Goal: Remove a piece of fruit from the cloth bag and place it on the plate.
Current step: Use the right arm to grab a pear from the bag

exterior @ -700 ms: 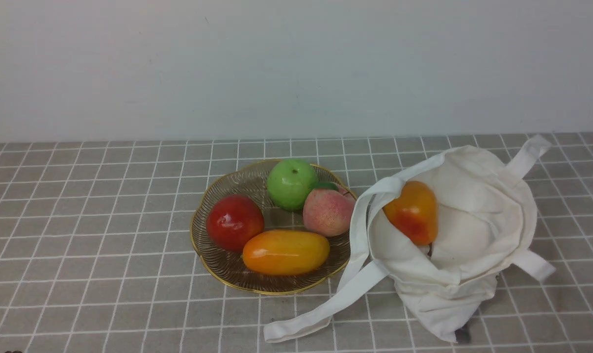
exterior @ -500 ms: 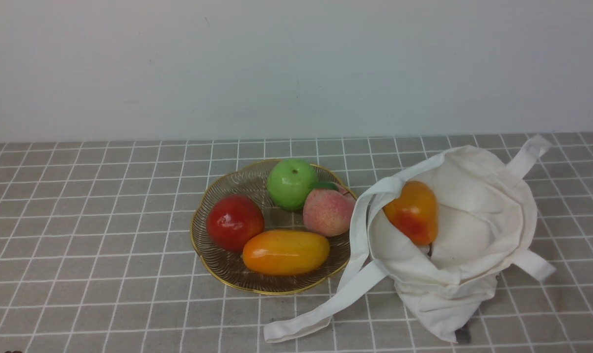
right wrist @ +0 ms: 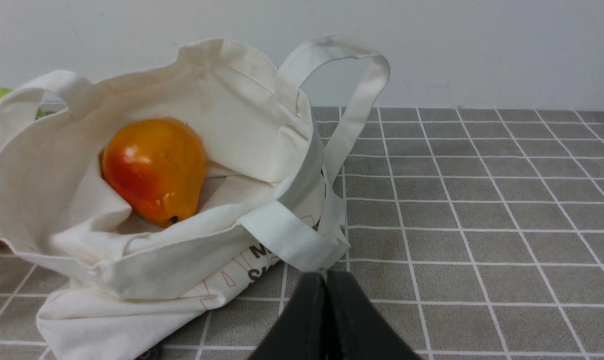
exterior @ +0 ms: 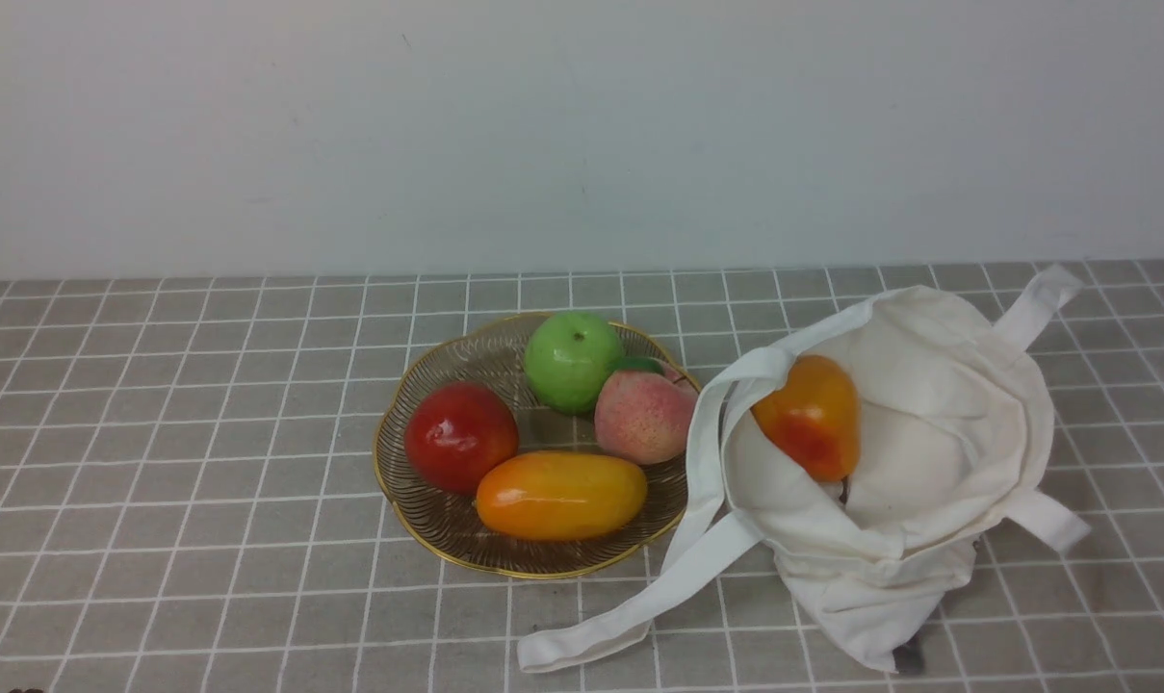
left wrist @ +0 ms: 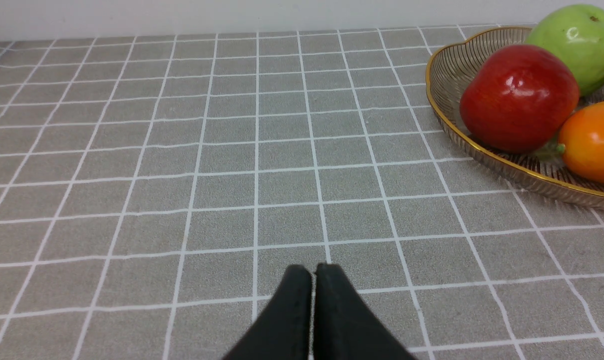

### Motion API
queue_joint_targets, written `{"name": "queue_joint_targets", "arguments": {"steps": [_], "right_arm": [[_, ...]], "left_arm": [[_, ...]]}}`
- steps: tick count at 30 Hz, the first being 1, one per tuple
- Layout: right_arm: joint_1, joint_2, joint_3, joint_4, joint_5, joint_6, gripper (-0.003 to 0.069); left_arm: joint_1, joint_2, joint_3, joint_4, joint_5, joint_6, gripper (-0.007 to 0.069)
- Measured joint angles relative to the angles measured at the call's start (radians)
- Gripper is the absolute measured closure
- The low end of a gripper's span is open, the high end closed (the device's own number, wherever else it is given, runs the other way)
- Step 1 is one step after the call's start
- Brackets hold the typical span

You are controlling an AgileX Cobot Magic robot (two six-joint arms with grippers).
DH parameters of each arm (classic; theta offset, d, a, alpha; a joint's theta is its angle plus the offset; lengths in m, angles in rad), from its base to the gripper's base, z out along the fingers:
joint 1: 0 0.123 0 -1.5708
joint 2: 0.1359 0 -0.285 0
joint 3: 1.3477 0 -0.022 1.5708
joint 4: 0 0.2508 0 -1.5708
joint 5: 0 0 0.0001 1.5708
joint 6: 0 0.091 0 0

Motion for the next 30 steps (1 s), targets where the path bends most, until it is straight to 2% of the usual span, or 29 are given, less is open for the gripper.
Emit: {"name": "queue_joint_targets", "arguments": {"steps": [26,28,30], "right_arm": [[0.0,0.0,0.0,0.0,0.0,0.001,0.0673],[0.0,0.0,0.0,0.04,-0.005,0.034,0.0673],[0.0,0.0,0.002,0.166,-0.019,0.106,0.0673]], "left_arm": [[0.0,0.0,0.0,0.0,0.0,0.0,0.0633],[0.0,0.0,0.0,0.0,0.0,0.0,0.0633],[0.0,0.0,0.0,0.0,0.0,0.0,0.0633]]}}
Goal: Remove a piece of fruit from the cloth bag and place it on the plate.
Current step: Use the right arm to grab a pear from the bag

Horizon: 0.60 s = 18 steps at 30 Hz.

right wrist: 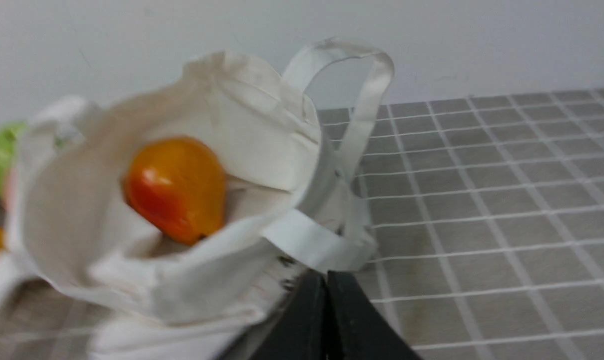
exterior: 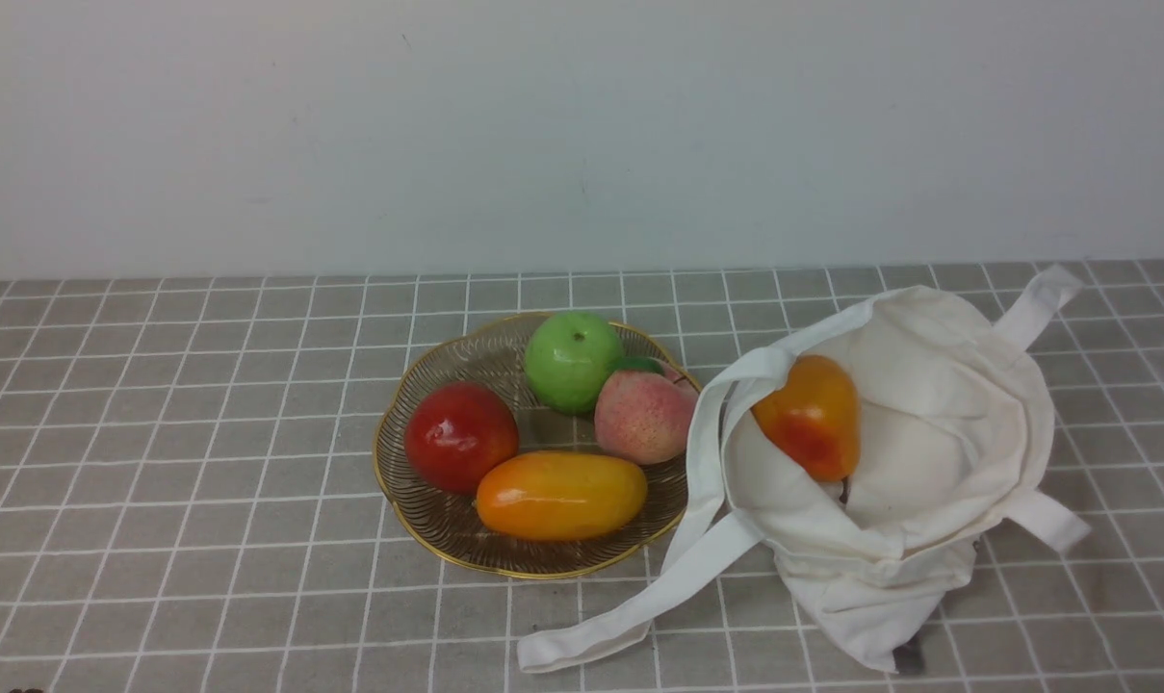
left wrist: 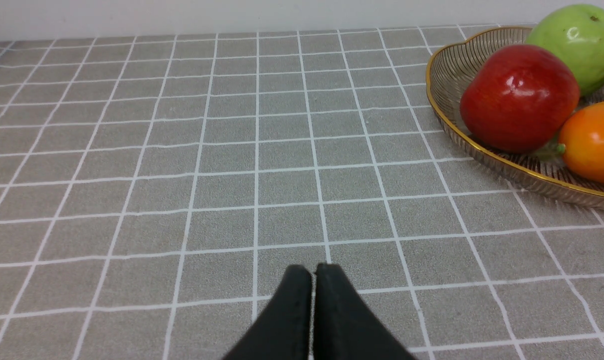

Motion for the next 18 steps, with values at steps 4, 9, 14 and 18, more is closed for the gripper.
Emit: {"name": "queue_joint_targets", "arguments": {"steps": [4,9,14,18], "right_arm": [[0.0,0.0,0.002,0.306,-0.022,0.187,0.0673],[0.0,0.0,0.002,0.467,-0.037,0.246,0.0673],[0.0,0.0,-0.007,0.485,-0.004,0.192,0.0673],[0.0,0.002,-0.129,0.445,0.075,0.057,0.0673]], "left_arm": [[0.0,0.0,0.0,0.0,0.0,0.0,0.0633],[0.0,0.0,0.0,0.0,0.0,0.0,0.0633],[0.0,0.0,0.0,0.0,0.0,0.0,0.0633],[0.0,0.0,0.0,0.0,0.0,0.0,0.0633]]}}
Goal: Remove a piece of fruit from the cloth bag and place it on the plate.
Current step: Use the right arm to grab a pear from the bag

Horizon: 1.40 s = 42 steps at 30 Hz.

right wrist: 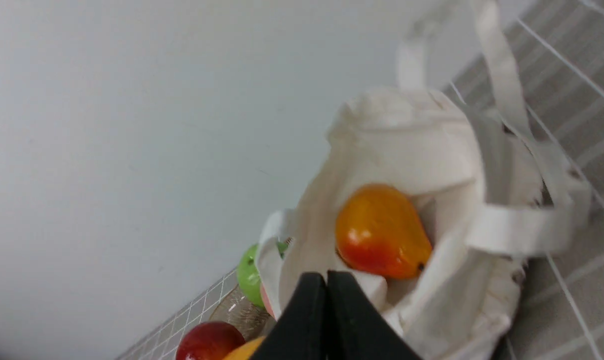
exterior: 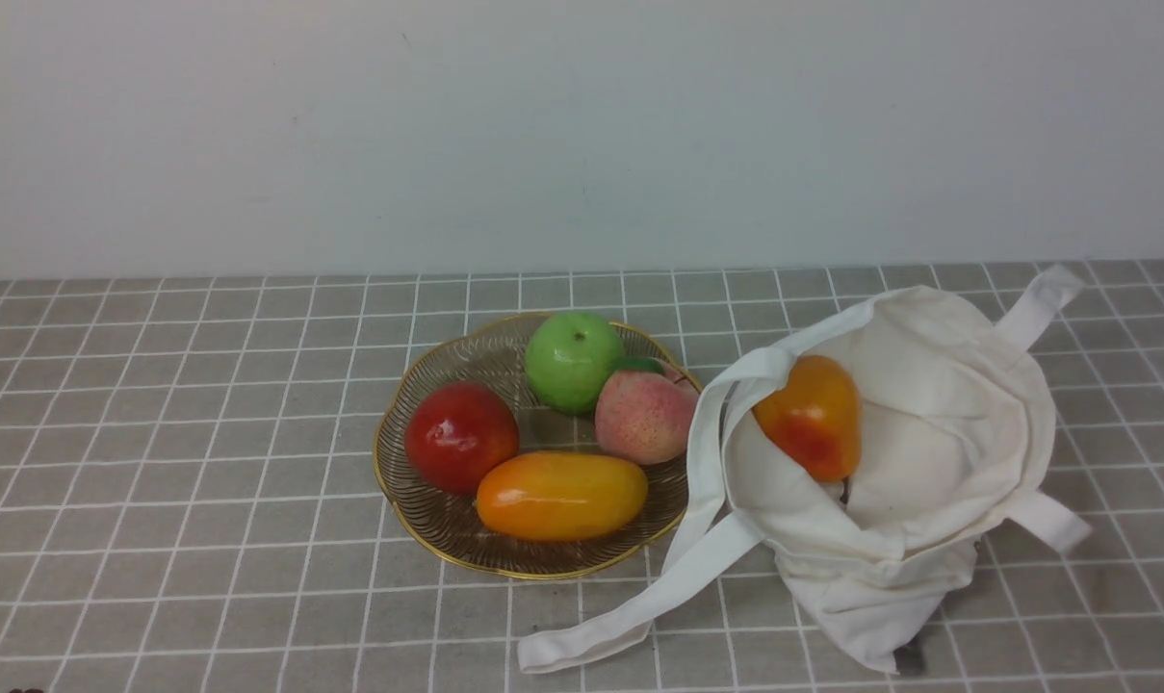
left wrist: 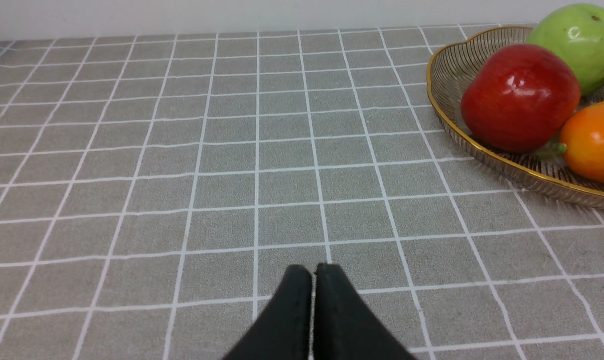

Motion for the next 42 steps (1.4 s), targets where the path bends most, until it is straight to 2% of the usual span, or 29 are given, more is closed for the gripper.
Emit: {"name": "queue_joint_targets", "arguments": {"steps": [3,4,8,11,15,20,21,22,26,30,31,32,34,35,37,38,40,42], "right_arm": [[0.0,0.053,-0.113,-0.077,0.067,-0.07,0.0673],[0.0,0.131,-0.175,-0.143,0.132,-0.088,0.0673],[0.0,0.335,-0.277,-0.269,0.291,-0.093,0.0673],[0.0,0.528,-0.325,-0.295,0.367,-0.107,0.0673],[0.0,0.77,-0.38,-0.23,0.369,-0.212,0.0673],[0.001,1.042,-0.484,-0.006,0.351,-0.489,0.0659],[0.002,1.052,-0.489,0.004,0.351,-0.501,0.0659],[0.019,1.136,-0.536,0.074,0.332,-0.592,0.0635],[0.107,1.309,-0.654,0.12,0.244,-0.699,0.0556],[0.165,1.453,-0.754,0.074,0.158,-0.712,0.044],[0.171,1.505,-0.788,0.056,0.134,-0.712,0.0372],[0.171,1.505,-0.788,0.056,0.134,-0.712,0.0372],[0.175,1.573,-0.828,0.041,0.109,-0.712,0.0286],[0.176,1.625,-0.862,0.038,0.087,-0.712,0.0195],[0.177,1.699,-0.9,0.047,0.063,-0.712,0.0085],[0.177,1.705,-0.907,0.05,0.06,-0.712,0.0075],[0.178,1.767,-0.943,0.055,0.034,-0.712,0.0003],[0.178,1.813,-0.971,0.058,0.01,-0.712,-0.002]], "left_arm": [[0.0,0.0,0.0,0.0,0.0,0.0,0.0633],[0.0,0.0,0.0,0.0,0.0,0.0,0.0633],[0.0,0.0,0.0,0.0,0.0,0.0,0.0633],[0.0,0.0,0.0,0.0,0.0,0.0,0.0633],[0.0,0.0,0.0,0.0,0.0,0.0,0.0633],[0.0,0.0,0.0,0.0,0.0,0.0,0.0633],[0.0,0.0,0.0,0.0,0.0,0.0,0.0633],[0.0,0.0,0.0,0.0,0.0,0.0,0.0633],[0.0,0.0,0.0,0.0,0.0,0.0,0.0633],[0.0,0.0,0.0,0.0,0.0,0.0,0.0633],[0.0,0.0,0.0,0.0,0.0,0.0,0.0633],[0.0,0.0,0.0,0.0,0.0,0.0,0.0633],[0.0,0.0,0.0,0.0,0.0,0.0,0.0633],[0.0,0.0,0.0,0.0,0.0,0.0,0.0633],[0.0,0.0,0.0,0.0,0.0,0.0,0.0633],[0.0,0.0,0.0,0.0,0.0,0.0,0.0633],[0.0,0.0,0.0,0.0,0.0,0.0,0.0633],[0.0,0.0,0.0,0.0,0.0,0.0,0.0633]]}}
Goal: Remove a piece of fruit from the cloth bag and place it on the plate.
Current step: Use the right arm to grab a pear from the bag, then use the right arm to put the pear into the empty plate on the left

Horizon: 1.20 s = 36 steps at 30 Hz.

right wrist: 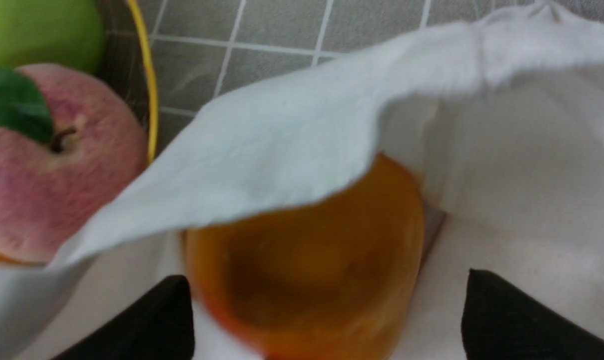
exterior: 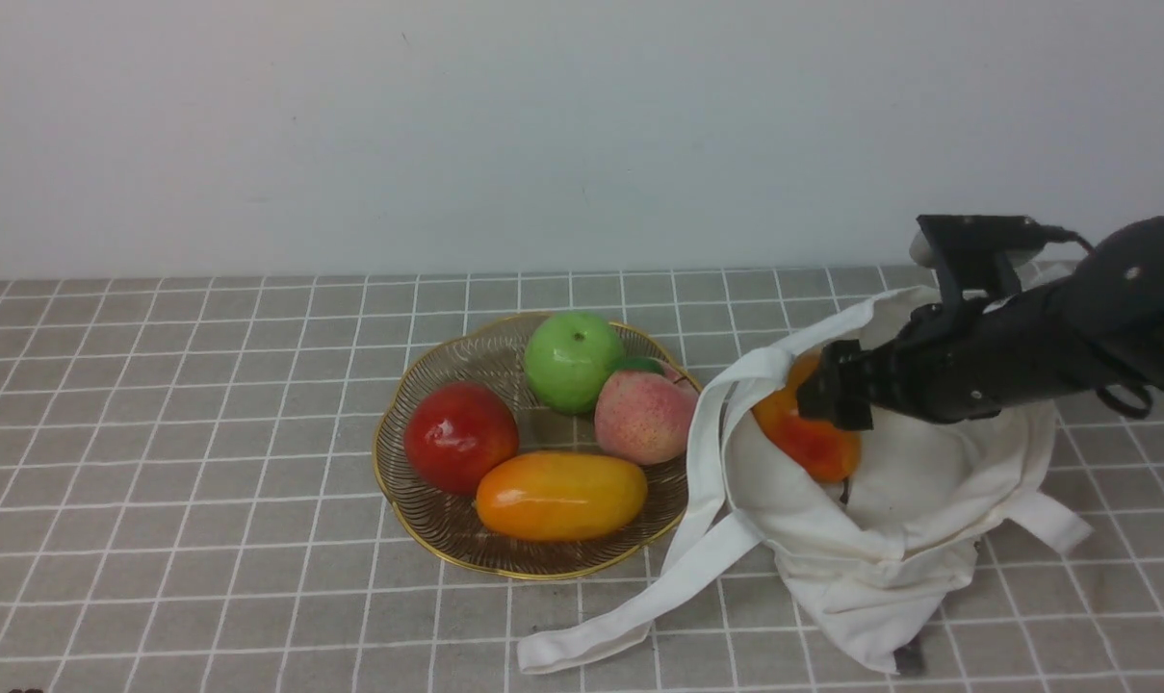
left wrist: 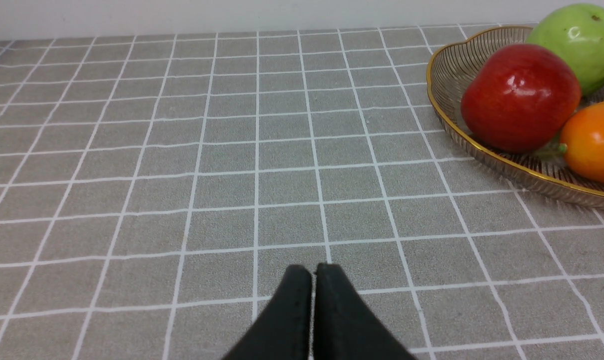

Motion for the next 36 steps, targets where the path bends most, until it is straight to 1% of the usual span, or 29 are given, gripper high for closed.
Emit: {"name": "queue_joint_targets", "arguments": {"steps": [3,10,11,16,19,24,28,29,30,31,35,36], "right_arm": [[0.0,0.064,-0.047,0.022,-0.01,0.0,-0.0031],[0.001,0.144,-0.12,0.075,-0.002,0.0,-0.0029],[0.001,0.147,-0.122,0.076,-0.002,0.0,-0.0026],[0.001,0.151,-0.127,0.075,0.008,0.0,0.0043],[0.0,0.15,-0.127,0.063,0.021,0.0,0.0043],[0.0,0.128,-0.126,0.022,0.07,0.003,0.0043],[0.0,0.074,-0.119,-0.049,0.172,0.035,0.0043],[0.0,0.049,-0.116,-0.083,0.217,0.061,0.0043],[0.0,0.045,-0.116,-0.083,0.224,0.065,0.0043],[0.0,-0.005,-0.116,-0.137,0.284,0.11,0.0043],[0.0,-0.111,-0.116,-0.246,0.382,0.193,0.0043],[0.0,-0.156,-0.116,-0.28,0.432,0.229,0.0043]], "left_arm": [[0.0,0.0,0.0,0.0,0.0,0.0,0.0633],[0.0,0.0,0.0,0.0,0.0,0.0,0.0633],[0.0,0.0,0.0,0.0,0.0,0.0,0.0633],[0.0,0.0,0.0,0.0,0.0,0.0,0.0633],[0.0,0.0,0.0,0.0,0.0,0.0,0.0633],[0.0,0.0,0.0,0.0,0.0,0.0,0.0633],[0.0,0.0,0.0,0.0,0.0,0.0,0.0633],[0.0,0.0,0.0,0.0,0.0,0.0,0.0633],[0.0,0.0,0.0,0.0,0.0,0.0,0.0633],[0.0,0.0,0.0,0.0,0.0,0.0,0.0633],[0.0,0.0,0.0,0.0,0.0,0.0,0.0633],[0.0,0.0,0.0,0.0,0.0,0.0,0.0633]]}}
